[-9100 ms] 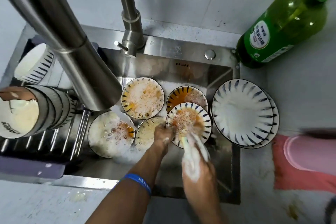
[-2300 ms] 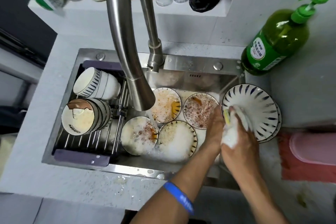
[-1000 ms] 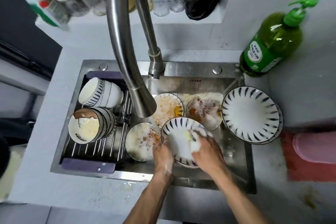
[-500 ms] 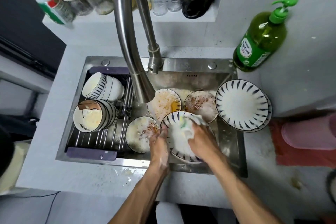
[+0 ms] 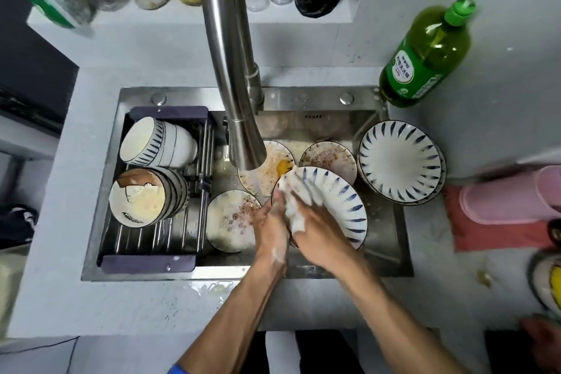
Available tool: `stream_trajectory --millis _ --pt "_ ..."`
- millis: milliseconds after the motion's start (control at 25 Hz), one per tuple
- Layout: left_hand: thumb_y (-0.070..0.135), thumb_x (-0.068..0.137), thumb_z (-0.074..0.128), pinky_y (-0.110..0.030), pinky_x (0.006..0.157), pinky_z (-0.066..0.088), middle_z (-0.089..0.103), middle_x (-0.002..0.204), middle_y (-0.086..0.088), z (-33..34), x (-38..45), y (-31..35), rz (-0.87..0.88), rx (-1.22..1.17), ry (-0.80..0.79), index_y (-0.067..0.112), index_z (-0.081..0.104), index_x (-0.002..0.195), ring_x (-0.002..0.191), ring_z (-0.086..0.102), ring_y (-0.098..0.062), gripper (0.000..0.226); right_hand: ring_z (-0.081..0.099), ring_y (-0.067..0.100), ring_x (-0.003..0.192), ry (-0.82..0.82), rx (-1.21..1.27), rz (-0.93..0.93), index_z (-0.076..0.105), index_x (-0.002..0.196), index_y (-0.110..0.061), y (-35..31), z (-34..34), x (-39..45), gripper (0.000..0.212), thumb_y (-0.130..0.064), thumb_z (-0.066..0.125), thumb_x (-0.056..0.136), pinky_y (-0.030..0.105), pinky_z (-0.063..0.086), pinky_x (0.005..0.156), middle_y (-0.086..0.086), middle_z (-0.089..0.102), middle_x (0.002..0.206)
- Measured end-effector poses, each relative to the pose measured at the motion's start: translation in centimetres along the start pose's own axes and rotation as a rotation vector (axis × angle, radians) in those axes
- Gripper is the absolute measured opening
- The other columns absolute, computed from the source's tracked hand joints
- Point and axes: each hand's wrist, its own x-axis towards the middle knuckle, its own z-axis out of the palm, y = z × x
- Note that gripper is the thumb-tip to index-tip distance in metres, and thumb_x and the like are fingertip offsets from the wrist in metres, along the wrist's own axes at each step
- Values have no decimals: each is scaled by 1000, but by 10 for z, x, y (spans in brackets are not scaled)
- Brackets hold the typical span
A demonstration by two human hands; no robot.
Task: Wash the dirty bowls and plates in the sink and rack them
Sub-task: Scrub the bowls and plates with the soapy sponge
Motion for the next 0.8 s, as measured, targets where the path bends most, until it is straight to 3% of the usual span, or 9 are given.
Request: stream_trajectory --millis 120,160,240,360,440,560,680,720,800 --pt "37 100 48 -26 64 52 66 83 -14 -13 -2 5 -64 20 -37 -4 65 97 71 63 -22 44 -13 9 149 -51 -10 97 6 156 -28 1 -3 -2 83 -2 46 89 26 25 117 -16 -20 159" --pt "40 98 50 -32 70 51 65 87 -17 -12 -3 5 -94 -9 -51 -3 64 100 77 63 -25 45 0 15 151 -14 -14 186 6 156 -28 1 -8 0 82 -3 45 89 27 42 105 -14 -18 159" --pt "35 99 51 -44 85 51 68 95 -26 -9 -3 6 -99 -43 -57 -11 63 103 92 67 -32 47 24 22 146 -43 -1 238 7 157 -27 -12 -8 3 80 -5 44 90 25 51 86 -5 -10 163" --pt "42 97 51 -39 80 53 65 89 -31 -17 5 7 -70 -45 -109 -14 63 103 83 63 -30 58 2 18 150 -79 -14 191 5 157 -30 -25 -3 6 82 -6 44 90 38 36 113 -11 -18 162" --pt "46 95 53 -29 64 47 62 82 -23 -14 1 5 -82 -41 -115 -2 68 96 78 57 -25 50 -1 22 151 -3 -13 279 4 157 -25 -24 -10 11 76 -7 42 94 40 26 119 -7 -15 163" --pt "37 99 50 -21 55 52 66 76 -14 -22 7 7 -49 -100 -114 -2 68 90 73 64 -25 44 -10 10 150 -78 15 54 11 156 -24 -30 -2 4 73 -4 37 92 33 10 123 -11 -14 160" --pt "38 100 50 -16 64 49 74 77 11 -26 10 12 -13 -86 -61 14 72 88 77 70 -7 34 11 16 149 -82 -36 182 2 156 -36 -11 -3 11 86 -4 43 88 40 31 116 -18 -22 156" --pt "38 100 50 -17 67 47 74 77 15 -22 8 11 -3 -85 -41 18 71 86 77 68 -2 32 8 20 150 -35 -44 247 3 156 -33 -13 -10 18 83 -7 44 89 43 31 115 -17 -21 155" --pt "37 101 50 -26 69 50 74 76 5 -14 4 16 11 -125 0 14 70 81 75 67 -13 36 -4 19 151 -35 -50 68 10 157 -25 -24 -11 24 72 -16 35 90 41 22 119 -10 -11 162"
